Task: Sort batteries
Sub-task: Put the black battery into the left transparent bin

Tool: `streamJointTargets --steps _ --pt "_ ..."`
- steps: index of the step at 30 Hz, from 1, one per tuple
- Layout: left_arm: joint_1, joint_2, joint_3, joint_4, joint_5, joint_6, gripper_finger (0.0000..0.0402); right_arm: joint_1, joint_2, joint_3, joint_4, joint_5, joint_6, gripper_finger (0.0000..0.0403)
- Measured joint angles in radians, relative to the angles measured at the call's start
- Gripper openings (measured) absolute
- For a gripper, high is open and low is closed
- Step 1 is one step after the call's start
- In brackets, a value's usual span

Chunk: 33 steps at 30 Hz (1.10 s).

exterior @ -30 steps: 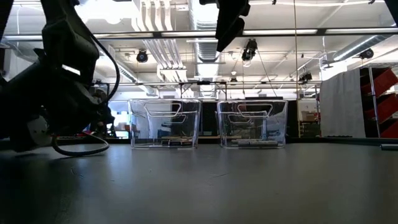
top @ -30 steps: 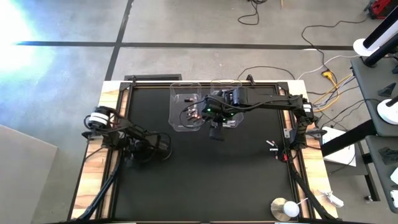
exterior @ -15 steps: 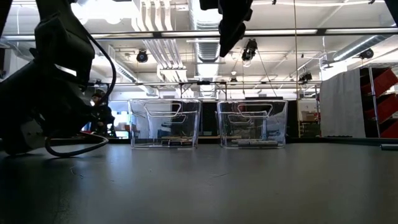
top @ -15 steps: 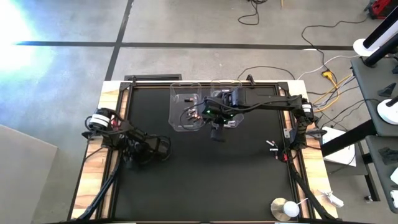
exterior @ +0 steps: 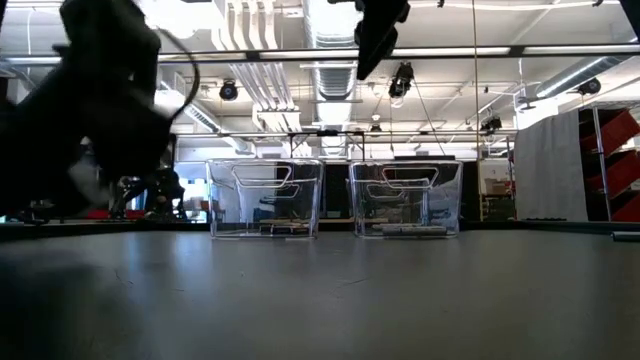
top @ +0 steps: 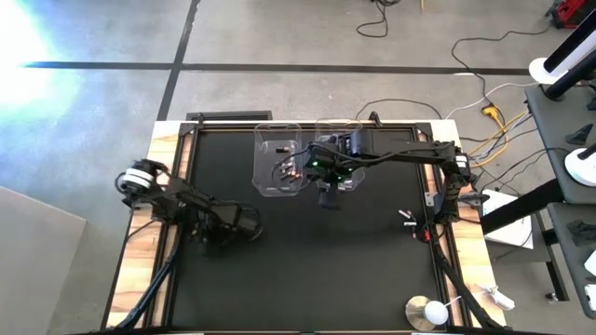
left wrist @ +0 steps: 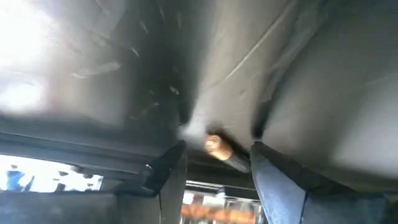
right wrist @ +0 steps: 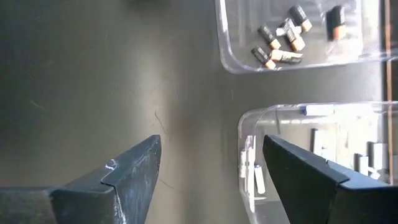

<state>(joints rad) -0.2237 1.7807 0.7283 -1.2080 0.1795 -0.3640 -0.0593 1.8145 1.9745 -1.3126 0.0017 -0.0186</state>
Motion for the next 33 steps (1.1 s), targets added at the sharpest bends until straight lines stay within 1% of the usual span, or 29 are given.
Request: streamJointTargets --steps 3,7,10,13,15,17,21,24,27,30,33 --pt "0.0 -0.084 0.053 -0.006 -0.014 -0.057 0.0147 0.0 -0.011 0.024 0.001 0.0 -0.005 0.0281" --pt "-0.001 -0.206 0.098 -0.014 -0.041 -0.118 0.0116 -0.003 -0.023 0.056 0.002 0.001 -0.016 0.0285" --pt "-0.001 -0.275 0.11 -0.018 -0.052 -0.147 0.009 -0.011 -0.027 0.067 0.007 0.0 -0.027 0.0285" --pt "-0.001 -0.317 0.111 -0.019 -0.056 -0.178 0.0072 -0.024 -0.03 0.067 0.008 0.001 -0.035 0.0281" --pt "-0.006 -0.338 0.111 -0.012 -0.023 -0.211 0.0066 -0.031 -0.03 0.067 0.008 0.001 -0.036 0.0279" --pt "-0.023 -0.351 0.111 0.016 0.034 -0.297 0.0064 -0.035 -0.03 0.067 0.007 0.001 -0.036 0.0278" --pt "-0.119 -0.36 0.112 0.143 0.119 -0.495 0.0072 -0.033 -0.03 0.067 0.004 0.0 -0.035 0.0283" --pt "-0.218 -0.338 0.113 0.23 0.13 -0.646 0.0093 -0.033 -0.03 0.067 0.004 -0.001 -0.035 0.0288" --pt "-0.3 -0.296 0.113 0.245 0.127 -0.76 0.0121 -0.034 -0.029 0.067 0.011 -0.001 -0.046 0.029" --pt "-0.357 -0.247 0.113 0.263 0.121 -0.797 0.0147 -0.036 -0.028 0.066 0.022 0.0 -0.056 0.0289" --pt "-0.39 -0.181 0.113 0.343 0.122 -0.809 0.0156 -0.038 -0.028 0.066 0.047 -0.001 -0.06 0.0285"
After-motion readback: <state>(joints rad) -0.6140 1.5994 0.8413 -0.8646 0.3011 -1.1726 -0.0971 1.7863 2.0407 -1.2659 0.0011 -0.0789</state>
